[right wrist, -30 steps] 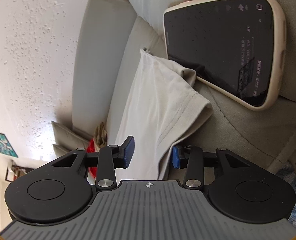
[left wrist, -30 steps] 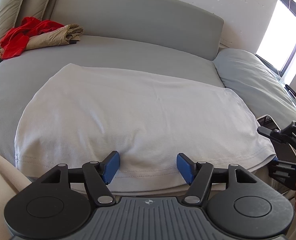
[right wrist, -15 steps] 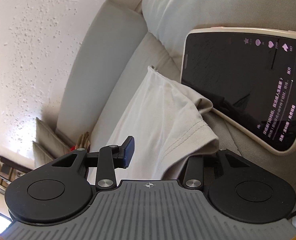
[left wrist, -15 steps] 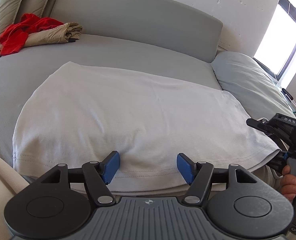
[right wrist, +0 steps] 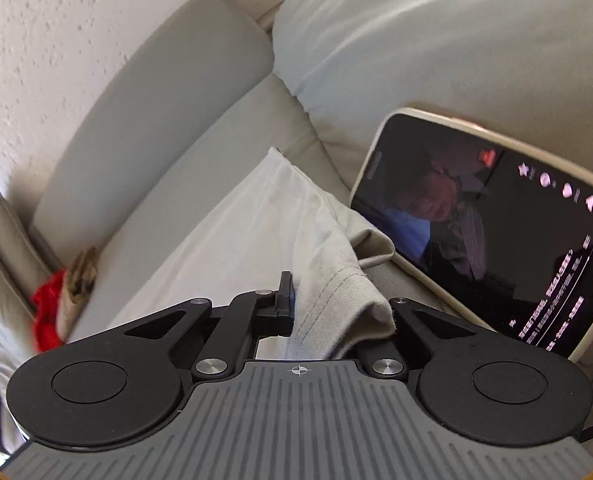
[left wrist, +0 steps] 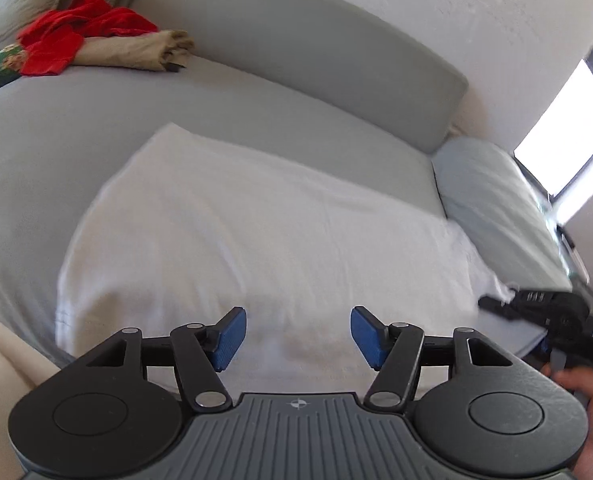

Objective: Fold clothes

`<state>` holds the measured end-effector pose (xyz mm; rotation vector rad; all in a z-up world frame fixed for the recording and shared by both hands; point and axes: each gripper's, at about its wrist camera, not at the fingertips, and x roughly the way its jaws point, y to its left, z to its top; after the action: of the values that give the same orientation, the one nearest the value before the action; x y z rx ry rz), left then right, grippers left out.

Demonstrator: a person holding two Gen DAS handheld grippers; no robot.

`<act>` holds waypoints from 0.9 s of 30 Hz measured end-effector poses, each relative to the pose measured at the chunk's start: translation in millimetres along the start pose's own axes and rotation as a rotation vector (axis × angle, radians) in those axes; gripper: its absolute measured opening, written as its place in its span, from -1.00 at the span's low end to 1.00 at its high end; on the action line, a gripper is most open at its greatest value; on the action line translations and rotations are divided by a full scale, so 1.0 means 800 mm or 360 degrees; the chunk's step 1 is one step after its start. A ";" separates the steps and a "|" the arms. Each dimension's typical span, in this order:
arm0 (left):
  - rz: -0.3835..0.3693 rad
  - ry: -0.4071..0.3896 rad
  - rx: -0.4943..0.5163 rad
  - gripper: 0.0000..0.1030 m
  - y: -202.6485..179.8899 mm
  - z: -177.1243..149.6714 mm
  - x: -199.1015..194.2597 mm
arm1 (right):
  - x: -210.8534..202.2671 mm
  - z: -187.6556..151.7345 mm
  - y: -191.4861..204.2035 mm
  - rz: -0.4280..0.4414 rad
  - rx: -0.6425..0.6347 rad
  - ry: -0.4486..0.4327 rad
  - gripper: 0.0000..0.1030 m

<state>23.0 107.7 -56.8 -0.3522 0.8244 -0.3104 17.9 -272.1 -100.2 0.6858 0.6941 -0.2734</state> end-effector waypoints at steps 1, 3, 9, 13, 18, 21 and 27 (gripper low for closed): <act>-0.0007 -0.0061 -0.0081 0.18 0.015 0.016 -0.014 | -0.003 0.002 0.014 -0.0055 -0.0078 -0.0004 -0.93; 0.0011 -0.0185 -0.0251 0.24 0.053 0.039 -0.036 | -0.012 0.004 0.048 -0.0135 -0.0293 -0.0044 -0.93; -0.0060 -0.0372 -0.0701 0.18 0.171 0.054 -0.026 | -0.034 -0.043 0.189 -0.0066 -0.0986 -0.0220 -0.93; -0.0204 -0.0428 -0.0995 0.18 0.216 0.045 -0.018 | -0.025 -0.122 0.283 0.0125 -0.1480 -0.0215 -0.93; -0.0210 -0.0440 -0.1041 0.23 0.225 0.041 -0.015 | 0.016 -0.227 0.336 0.0249 -0.1870 0.0091 -0.92; -0.0231 -0.0438 -0.1042 0.23 0.232 0.043 -0.015 | 0.019 -0.246 0.338 0.0215 -0.1892 0.0073 -0.91; -0.0268 -0.0437 -0.1077 0.23 0.236 0.042 -0.010 | -0.005 -0.218 0.337 0.0256 -0.1680 0.0040 -0.92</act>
<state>67.8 286.4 -110.0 -1.0772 0.6097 -0.1243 49.2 45.4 -64.5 -0.2668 0.6924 0.2576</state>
